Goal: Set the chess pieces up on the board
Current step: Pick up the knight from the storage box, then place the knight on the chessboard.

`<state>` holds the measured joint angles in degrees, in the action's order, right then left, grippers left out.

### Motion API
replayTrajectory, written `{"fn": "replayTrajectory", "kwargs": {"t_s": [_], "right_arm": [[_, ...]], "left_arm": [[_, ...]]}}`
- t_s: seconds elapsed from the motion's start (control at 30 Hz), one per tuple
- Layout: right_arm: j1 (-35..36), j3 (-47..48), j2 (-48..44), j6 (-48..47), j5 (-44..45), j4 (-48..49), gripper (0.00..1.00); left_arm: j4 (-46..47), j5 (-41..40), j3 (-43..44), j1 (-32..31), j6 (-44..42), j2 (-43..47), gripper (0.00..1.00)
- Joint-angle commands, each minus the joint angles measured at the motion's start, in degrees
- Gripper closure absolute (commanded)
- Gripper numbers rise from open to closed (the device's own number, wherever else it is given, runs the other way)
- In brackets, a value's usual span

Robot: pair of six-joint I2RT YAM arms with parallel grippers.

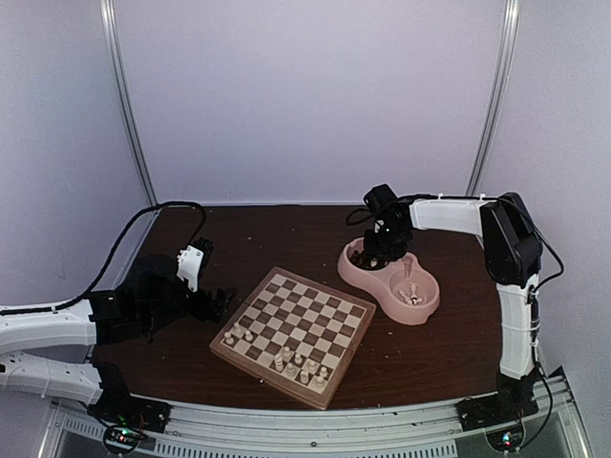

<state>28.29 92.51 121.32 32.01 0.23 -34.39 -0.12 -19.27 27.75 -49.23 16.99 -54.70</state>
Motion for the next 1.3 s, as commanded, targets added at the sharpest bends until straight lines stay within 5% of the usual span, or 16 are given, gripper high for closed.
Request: {"fn": "replayTrajectory", "kwargs": {"t_s": [0.0, 0.43, 1.0, 1.27], "right_arm": [[-0.45, 4.35, 2.66, 1.05, -0.14, -4.85, 0.60], [-0.52, 6.37, 1.89, -0.05, -1.98, -7.50, 0.79], [-0.72, 3.73, -6.16, -5.02, -6.43, -0.08, 0.79], [5.05, -2.82, -12.93, -12.02, -6.87, -1.68, 0.80]], "left_arm": [[1.61, 0.02, 1.08, -0.17, -0.72, -0.11, 0.02], [1.18, 1.14, 1.43, -0.17, -0.79, -0.26, 0.02], [0.66, 2.07, 2.24, -0.22, -1.22, -1.53, 0.02], [0.76, 3.43, 3.04, -0.20, -1.45, -4.14, 0.02]]}}
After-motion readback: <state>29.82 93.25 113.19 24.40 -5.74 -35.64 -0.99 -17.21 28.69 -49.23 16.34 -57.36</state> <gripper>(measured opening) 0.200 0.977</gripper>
